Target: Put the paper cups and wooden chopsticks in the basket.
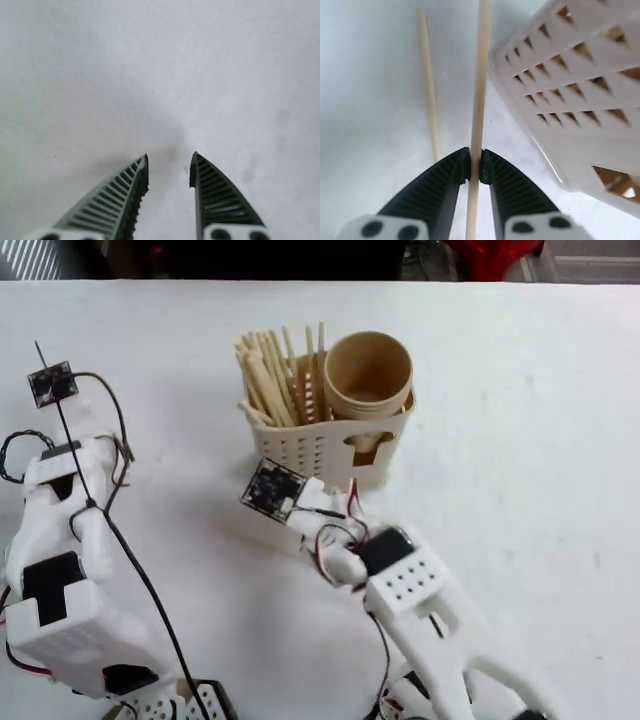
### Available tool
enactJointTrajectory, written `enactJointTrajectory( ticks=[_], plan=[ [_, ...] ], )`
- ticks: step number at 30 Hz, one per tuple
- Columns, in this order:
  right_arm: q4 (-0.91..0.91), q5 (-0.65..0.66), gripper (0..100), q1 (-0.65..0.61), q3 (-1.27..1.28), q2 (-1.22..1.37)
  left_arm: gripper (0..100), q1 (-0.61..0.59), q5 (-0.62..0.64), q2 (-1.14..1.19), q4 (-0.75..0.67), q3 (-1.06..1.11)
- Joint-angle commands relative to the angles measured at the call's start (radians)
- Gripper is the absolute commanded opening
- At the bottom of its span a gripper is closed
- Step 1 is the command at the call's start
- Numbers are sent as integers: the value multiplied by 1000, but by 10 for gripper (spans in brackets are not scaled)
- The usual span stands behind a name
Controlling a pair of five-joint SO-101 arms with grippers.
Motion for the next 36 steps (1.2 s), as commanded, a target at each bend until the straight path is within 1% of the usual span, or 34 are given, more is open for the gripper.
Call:
enactJointTrajectory(
  ticks=[1,4,7,9,12,15,21,25,27,30,32,36],
  plan=[
    [5,-15,19,5,-15,-131,157,10,6,-7,-17,-20],
    [36,-38,19,-22,-86,-246,157,10,6,-7,-17,-20],
    [131,-140,19,-44,-281,-312,157,10,6,-7,-17,-23],
    [143,-183,19,-45,-427,-309,157,12,6,-7,-17,-23],
    [90,-199,19,-45,-608,-262,157,12,6,-7,-17,-23],
    [-54,-199,19,-41,-720,-174,157,12,6,-7,-17,-21],
    [-390,-201,20,-42,-778,24,157,12,6,-7,-17,-21],
    [-515,-204,19,-30,-778,130,157,12,6,-7,-17,-21],
    [-530,-275,19,-12,-773,173,157,12,6,-7,-17,-21],
    [-533,-482,19,58,-773,220,157,12,6,-7,-17,-23],
    [-529,-582,19,99,-773,240,157,12,6,-7,-17,-23],
    [-526,-588,24,133,-772,271,157,12,6,-7,-17,-23]
  ],
)
